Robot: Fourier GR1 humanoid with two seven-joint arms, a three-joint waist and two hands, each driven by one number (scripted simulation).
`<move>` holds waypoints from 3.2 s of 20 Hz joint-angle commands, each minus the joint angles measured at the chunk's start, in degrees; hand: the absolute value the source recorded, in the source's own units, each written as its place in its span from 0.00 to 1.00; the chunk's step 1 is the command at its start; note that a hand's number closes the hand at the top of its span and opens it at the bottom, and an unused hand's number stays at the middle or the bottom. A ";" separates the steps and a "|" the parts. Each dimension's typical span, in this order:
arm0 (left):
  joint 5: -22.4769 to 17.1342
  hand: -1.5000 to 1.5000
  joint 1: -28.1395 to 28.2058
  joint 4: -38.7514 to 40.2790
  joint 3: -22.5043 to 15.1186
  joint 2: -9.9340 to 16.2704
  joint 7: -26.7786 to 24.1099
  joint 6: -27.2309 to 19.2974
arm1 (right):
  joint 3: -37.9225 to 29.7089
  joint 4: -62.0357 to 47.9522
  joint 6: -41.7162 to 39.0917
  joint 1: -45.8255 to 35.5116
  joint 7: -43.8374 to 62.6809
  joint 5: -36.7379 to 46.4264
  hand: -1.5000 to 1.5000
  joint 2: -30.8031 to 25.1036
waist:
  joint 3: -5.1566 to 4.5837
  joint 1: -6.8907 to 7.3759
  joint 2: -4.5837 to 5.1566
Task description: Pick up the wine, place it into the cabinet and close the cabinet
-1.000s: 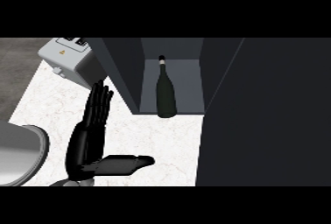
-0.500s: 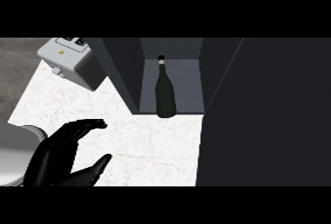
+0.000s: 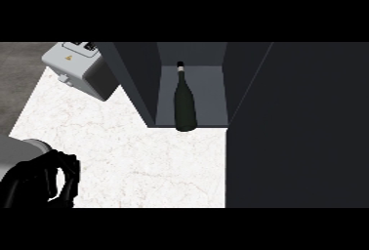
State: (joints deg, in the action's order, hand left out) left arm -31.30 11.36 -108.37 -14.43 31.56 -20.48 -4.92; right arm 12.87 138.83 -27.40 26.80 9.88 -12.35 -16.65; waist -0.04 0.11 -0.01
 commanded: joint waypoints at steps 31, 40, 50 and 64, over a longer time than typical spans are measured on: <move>-3.95 1.00 3.63 4.33 11.10 1.74 0.03 16.04 | 15.12 -25.68 33.27 -65.80 23.13 -13.86 1.00 16.59 | -0.04 1.22 0.19; -5.35 1.00 4.32 -1.68 14.25 1.12 6.53 14.92 | 14.75 -44.08 39.56 -77.66 11.53 -19.71 1.00 16.64 | 0.04 1.20 0.14; -1.55 1.00 3.28 -0.56 15.37 -3.05 6.95 16.19 | 9.41 -56.51 35.28 -77.52 6.54 -21.55 1.00 16.65 | 0.05 0.48 0.07; 1.03 1.00 0.06 2.80 16.48 -5.37 7.94 17.42 | 0.12 -75.20 25.83 -80.98 -2.23 -18.49 1.00 13.66 | 0.04 0.56 0.45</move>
State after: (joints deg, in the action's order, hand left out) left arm -31.67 14.17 -105.41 3.58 27.84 -14.59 15.24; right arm 17.44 71.45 -2.18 -52.56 9.51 -32.62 -0.33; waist -0.45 1.25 -1.19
